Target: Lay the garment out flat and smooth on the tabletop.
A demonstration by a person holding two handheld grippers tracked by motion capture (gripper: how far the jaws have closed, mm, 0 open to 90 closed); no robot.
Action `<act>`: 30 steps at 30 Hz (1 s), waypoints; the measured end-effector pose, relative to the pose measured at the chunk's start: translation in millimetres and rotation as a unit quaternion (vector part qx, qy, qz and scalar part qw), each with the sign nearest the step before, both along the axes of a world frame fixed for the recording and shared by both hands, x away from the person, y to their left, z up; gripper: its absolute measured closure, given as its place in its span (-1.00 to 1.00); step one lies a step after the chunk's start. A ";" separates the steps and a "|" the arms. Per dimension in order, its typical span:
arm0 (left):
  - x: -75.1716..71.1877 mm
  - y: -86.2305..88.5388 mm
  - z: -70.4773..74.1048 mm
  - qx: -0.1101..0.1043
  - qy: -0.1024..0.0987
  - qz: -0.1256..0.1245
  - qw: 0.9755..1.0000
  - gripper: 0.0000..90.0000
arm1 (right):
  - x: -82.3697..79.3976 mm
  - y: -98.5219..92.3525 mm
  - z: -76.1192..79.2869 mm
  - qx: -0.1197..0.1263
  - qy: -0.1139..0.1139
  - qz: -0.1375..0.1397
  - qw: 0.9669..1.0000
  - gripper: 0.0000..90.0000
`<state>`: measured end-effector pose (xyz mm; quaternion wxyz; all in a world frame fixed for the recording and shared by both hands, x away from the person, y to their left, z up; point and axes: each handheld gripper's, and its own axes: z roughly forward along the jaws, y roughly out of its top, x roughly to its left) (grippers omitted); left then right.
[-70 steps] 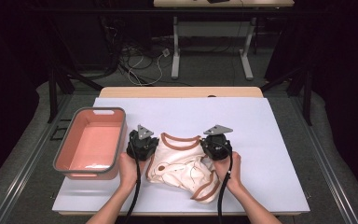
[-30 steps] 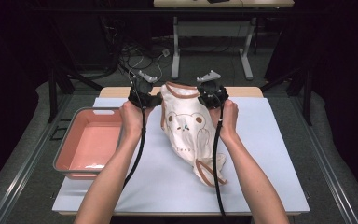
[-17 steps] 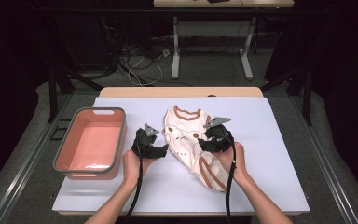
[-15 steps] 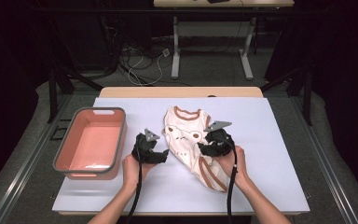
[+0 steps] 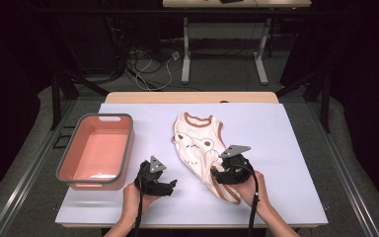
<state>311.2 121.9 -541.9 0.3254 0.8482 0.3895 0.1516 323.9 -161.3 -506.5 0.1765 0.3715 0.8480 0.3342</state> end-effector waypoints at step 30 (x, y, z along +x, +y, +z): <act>0.1 6.6 -6.0 -0.007 0.025 -0.017 1.000 -0.56 | 7.8 1.6 -31.4 -0.024 0.049 0.016 0.998 0.32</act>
